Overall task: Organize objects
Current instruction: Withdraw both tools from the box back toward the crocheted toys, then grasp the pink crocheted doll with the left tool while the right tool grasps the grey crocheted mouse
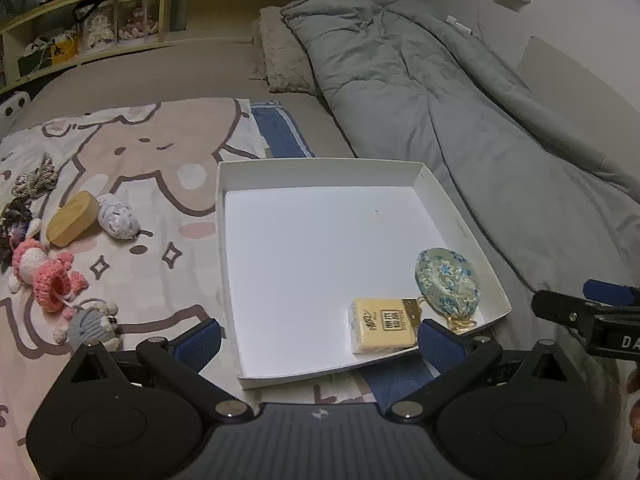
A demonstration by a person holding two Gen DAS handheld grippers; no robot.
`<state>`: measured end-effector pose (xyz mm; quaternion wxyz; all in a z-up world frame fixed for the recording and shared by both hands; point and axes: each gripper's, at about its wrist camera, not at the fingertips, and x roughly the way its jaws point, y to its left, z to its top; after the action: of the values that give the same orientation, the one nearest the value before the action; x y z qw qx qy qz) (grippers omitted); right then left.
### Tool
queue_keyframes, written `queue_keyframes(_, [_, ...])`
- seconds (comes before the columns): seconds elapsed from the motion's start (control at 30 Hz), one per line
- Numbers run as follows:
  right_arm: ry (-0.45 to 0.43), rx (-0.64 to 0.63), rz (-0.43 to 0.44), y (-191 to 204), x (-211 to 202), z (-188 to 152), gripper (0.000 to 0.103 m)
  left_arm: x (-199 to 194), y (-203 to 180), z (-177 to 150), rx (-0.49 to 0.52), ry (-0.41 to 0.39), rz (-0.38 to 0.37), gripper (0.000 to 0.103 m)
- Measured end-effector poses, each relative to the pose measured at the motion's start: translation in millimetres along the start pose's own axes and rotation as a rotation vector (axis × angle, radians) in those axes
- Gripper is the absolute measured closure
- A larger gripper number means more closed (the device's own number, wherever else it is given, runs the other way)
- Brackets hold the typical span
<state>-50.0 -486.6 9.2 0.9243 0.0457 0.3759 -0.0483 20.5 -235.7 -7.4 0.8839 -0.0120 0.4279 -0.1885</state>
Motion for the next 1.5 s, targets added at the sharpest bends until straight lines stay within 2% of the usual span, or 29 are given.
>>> queue_keyframes(0.27, [-0.001,-0.016,0.008,17.7,-5.2,1.6,0.0,-11.7,16.2,-3.4,0.023,-0.035,0.038,0.0])
queue_keyframes(0.57, [-0.025,-0.024,0.04,51.3,3.5,10.2,0.0,-26.3,56.6,-0.4,-0.007,-0.065,0.079,0.0])
queue_keyframes(1.27, [-0.046,-0.076,0.146,157.8,38.8,28.3,0.0,-67.1,188.0,13.6,-0.105,-0.138,0.249,0.0])
queue_keyframes(1.5, [-0.069,-0.081,0.175,195.2,48.2,30.3,0.0,-74.2,226.4,16.4,-0.124,-0.162,0.263,0.0])
